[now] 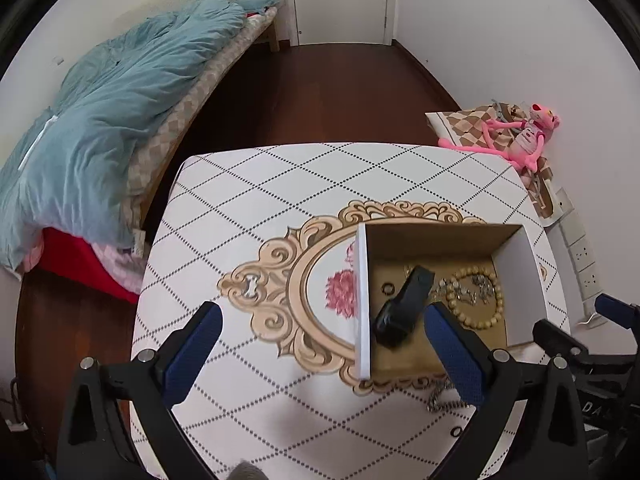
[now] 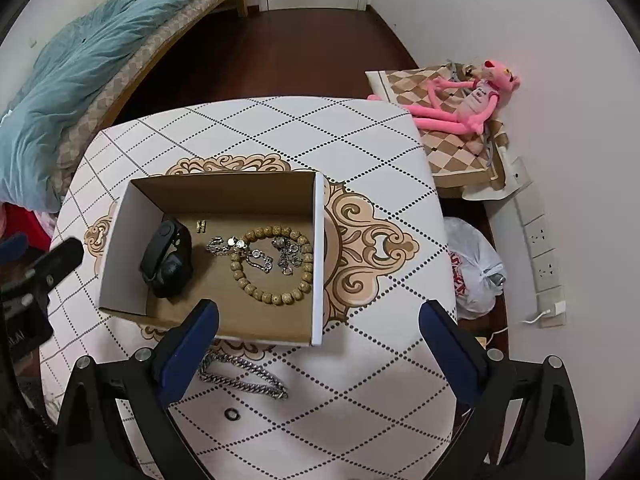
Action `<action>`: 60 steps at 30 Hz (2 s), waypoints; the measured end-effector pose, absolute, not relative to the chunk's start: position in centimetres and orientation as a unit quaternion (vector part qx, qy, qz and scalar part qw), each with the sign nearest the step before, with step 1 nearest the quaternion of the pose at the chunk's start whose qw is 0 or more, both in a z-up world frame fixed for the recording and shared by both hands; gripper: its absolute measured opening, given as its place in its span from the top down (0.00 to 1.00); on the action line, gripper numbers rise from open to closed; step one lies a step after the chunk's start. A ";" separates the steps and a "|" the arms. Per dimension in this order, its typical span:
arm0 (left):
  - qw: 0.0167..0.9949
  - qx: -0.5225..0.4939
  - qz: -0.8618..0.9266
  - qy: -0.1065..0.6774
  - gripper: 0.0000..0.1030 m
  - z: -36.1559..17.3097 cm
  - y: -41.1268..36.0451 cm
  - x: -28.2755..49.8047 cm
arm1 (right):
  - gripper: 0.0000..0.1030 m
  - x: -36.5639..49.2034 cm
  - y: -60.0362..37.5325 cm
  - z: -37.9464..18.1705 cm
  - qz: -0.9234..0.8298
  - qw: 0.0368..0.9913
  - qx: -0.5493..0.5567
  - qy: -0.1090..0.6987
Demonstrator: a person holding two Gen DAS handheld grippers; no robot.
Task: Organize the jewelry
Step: 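Lift both grippers up out of the box, then move the left gripper to the black ring while the right gripper grasps the thick silver chain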
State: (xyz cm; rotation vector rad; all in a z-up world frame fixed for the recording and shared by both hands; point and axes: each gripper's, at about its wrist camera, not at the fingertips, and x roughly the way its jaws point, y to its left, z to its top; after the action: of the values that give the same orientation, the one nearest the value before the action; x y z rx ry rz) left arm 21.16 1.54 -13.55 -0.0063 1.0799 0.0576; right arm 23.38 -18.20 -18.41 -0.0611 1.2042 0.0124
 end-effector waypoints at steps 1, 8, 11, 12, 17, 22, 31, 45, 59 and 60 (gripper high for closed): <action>0.858 -0.003 0.029 0.512 0.00 -13.3 1.5 20.8 | 0.02 23.0 -18.2 -18.1 0.006 0.826 -0.028 0.563; 0.875 0.001 0.037 0.482 0.00 -10.3 1.1 17.9 | 0.01 20.3 -18.0 -15.1 0.003 0.845 -0.024 0.534; 0.884 -0.001 0.039 0.466 0.00 -8.7 1.0 16.4 | 0.01 18.8 -17.9 -13.4 0.001 0.857 -0.023 0.516; 0.886 -0.003 0.038 0.463 0.00 -8.2 1.0 16.0 | 0.01 18.4 -18.0 -12.9 0.001 0.860 -0.022 0.510; 0.893 -0.005 0.034 0.449 0.00 -6.4 0.6 13.8 | 0.01 15.9 -18.4 -10.2 -0.007 0.876 -0.023 0.483; 0.896 -0.012 0.025 0.444 0.00 -5.2 0.2 12.1 | 0.01 13.8 -18.8 -8.0 -0.014 0.888 -0.022 0.458; 0.882 -0.006 0.055 0.467 0.00 -8.8 0.3 11.6 | 0.01 13.2 -19.6 -10.9 -0.001 0.874 -0.007 0.486; 0.812 0.035 0.097 0.574 0.00 -22.4 0.5 12.6 | 0.40 16.4 -19.2 -27.3 0.045 0.825 0.020 0.564; 0.817 0.036 0.058 0.572 0.00 -22.4 -2.1 12.2 | 0.98 13.7 -21.9 -26.0 0.041 0.830 0.056 0.554; 0.817 0.035 0.052 0.573 0.00 -22.5 -2.6 12.1 | 0.98 13.3 -23.0 -26.0 0.033 0.828 0.067 0.555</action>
State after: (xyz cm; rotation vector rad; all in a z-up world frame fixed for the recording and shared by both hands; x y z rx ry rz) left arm 12.13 -2.57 -22.48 0.0737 1.2210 0.1099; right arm 13.33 -22.96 -25.98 0.1416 1.1782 0.0710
